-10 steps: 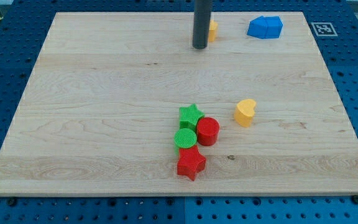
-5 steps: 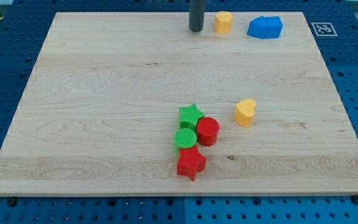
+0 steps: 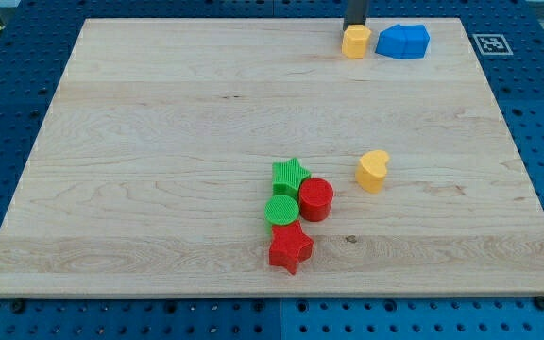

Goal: Slide yellow hexagon closer to blue triangle

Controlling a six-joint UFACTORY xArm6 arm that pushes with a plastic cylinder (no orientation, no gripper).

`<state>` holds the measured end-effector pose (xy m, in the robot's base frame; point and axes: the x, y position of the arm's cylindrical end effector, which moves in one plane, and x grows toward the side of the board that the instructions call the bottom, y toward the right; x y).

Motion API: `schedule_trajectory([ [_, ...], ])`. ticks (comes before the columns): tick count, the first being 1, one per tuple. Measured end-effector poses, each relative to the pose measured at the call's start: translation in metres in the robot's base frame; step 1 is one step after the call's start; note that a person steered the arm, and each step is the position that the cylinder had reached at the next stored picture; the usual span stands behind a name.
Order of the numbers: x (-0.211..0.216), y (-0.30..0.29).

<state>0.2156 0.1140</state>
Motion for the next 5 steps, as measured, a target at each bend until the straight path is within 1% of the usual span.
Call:
schedule_trajectory([
  [1, 0.001, -0.049],
  [2, 0.027, -0.061],
  [3, 0.035, -0.037],
  [5, 0.043, -0.015],
])
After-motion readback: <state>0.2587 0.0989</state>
